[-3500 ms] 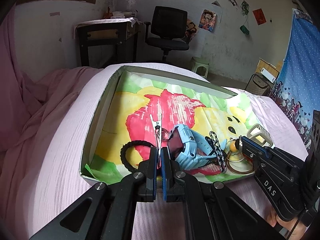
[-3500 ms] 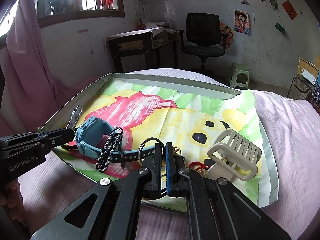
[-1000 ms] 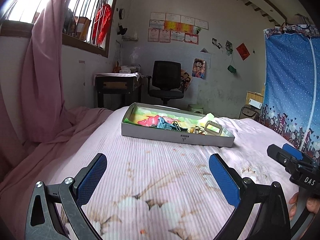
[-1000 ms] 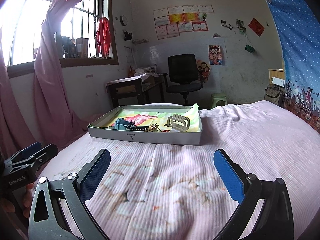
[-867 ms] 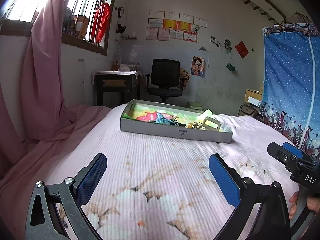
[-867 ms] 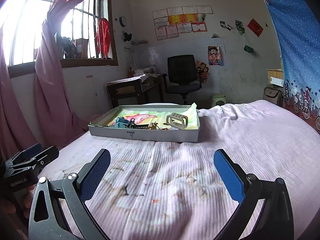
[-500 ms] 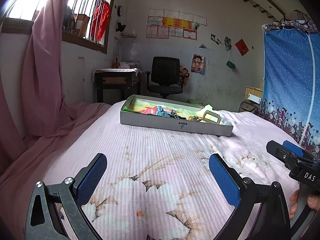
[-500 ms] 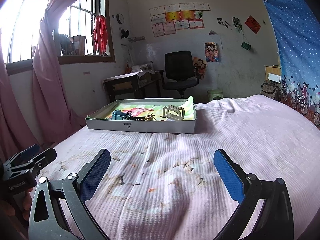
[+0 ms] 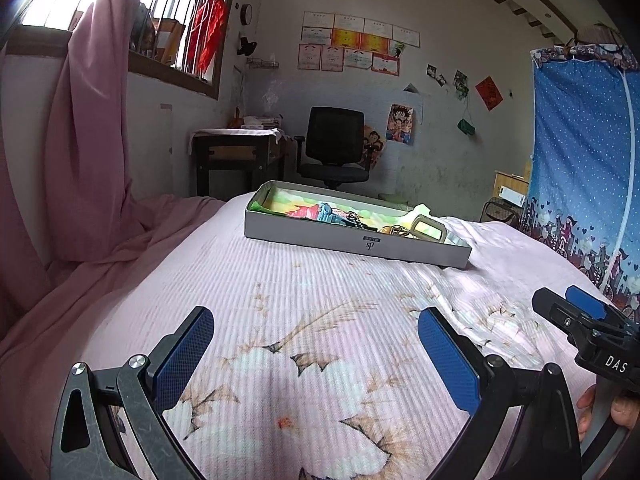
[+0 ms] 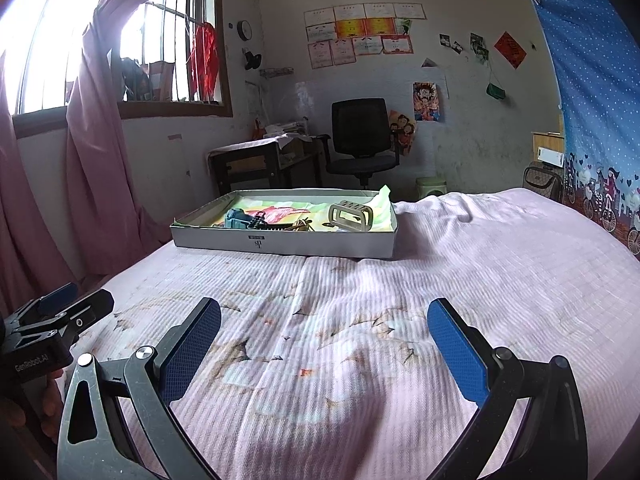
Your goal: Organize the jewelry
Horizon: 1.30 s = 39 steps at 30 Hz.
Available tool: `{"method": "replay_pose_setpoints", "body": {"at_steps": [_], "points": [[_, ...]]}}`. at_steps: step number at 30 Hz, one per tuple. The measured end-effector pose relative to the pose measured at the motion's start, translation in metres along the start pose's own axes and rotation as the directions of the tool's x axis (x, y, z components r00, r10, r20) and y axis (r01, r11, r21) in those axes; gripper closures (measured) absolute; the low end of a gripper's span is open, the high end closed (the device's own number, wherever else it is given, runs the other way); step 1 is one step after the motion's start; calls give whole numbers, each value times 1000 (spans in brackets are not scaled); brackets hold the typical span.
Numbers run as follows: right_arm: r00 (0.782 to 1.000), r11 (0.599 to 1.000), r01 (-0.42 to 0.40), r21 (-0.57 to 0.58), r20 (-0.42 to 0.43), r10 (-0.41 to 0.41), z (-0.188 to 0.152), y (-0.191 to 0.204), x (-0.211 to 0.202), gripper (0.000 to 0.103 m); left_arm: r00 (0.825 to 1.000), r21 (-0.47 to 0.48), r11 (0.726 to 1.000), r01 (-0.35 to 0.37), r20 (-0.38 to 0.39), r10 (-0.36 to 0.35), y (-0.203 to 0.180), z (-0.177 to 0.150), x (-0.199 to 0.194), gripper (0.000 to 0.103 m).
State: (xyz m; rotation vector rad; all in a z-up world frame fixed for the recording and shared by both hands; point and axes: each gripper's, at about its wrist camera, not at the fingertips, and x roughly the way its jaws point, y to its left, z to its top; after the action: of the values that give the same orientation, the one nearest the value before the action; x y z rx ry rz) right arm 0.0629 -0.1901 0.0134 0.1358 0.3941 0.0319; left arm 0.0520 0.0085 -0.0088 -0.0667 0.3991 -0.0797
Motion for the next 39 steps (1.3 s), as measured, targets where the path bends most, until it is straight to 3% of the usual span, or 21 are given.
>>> {"method": "replay_pose_setpoints", "body": {"at_steps": [39], "points": [[1000,1000,2,14,-7,-2,-1,-3,3,1,1000,7,1000,-1,3,1,-2,0,1,0]]}}
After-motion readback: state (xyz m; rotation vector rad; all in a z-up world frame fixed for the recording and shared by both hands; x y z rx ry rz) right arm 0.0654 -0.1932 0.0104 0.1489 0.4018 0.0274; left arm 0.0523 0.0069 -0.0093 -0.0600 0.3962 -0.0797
